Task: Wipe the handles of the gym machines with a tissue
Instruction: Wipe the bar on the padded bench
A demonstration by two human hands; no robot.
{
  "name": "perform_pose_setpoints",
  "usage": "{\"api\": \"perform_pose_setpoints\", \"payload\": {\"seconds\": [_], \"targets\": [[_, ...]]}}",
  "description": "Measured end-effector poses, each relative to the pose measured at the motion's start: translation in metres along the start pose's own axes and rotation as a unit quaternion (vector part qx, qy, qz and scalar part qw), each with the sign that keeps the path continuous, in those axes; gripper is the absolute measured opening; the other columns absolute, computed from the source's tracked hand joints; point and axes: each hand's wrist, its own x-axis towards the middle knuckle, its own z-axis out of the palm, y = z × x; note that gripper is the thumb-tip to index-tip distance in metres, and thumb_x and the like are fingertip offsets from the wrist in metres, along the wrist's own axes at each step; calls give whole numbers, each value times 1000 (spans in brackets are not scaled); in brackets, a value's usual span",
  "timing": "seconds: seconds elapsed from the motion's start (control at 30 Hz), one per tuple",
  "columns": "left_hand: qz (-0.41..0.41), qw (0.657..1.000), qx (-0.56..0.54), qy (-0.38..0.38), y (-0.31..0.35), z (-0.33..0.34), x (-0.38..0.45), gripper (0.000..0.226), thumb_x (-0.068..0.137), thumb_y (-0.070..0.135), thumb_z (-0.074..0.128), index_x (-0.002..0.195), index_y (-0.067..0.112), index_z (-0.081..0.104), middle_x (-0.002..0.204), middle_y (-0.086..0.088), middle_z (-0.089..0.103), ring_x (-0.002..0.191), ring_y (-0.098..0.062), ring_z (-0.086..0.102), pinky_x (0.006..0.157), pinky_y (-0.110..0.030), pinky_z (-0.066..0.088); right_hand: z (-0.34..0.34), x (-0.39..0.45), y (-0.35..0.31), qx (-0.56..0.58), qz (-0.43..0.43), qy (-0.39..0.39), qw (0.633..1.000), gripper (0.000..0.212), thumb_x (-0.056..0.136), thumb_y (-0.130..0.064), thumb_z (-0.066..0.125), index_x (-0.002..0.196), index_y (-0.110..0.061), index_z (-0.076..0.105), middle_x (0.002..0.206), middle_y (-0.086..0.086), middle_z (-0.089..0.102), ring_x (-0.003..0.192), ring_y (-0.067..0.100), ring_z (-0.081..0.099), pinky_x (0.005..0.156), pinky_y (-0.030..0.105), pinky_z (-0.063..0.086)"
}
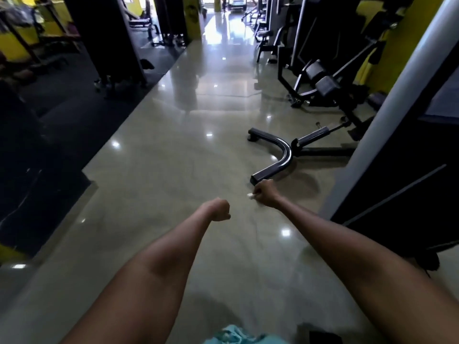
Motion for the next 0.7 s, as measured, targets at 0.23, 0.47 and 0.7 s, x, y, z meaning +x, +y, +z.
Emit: {"api": "perform_pose_setpoints", "payload": {"seconds": [0.23,0.47,0.7], "targets": [[62,997,46,-14,-18,-58,122,31,94,20,49,115,2,62,124,-14,61,113,-29,55,93,-33,45,-14,112,25,-5,34,1,999,22,81,-13,67,62,-16,57,64,5,53,62,13,52,57,21,38],[79,993,81,-9,-37,-136,254,33,95,21,48,117,0,61,126,-15,59,116,-31,54,92,-32,43,-61,255,52,-6,25,19,999,12,81,-10,63,87,-6,73,89,16,69,87,26,64,70,29,48],[70,997,36,18,-52,-227,372,33,95,20,47,117,0,61,124,-17,59,113,-31,55,90,-33,44,-110,400,62,6,17,29,999,13,83,-17,66,87,-7,73,89,15,70,74,20,60,65,28,48]]}}
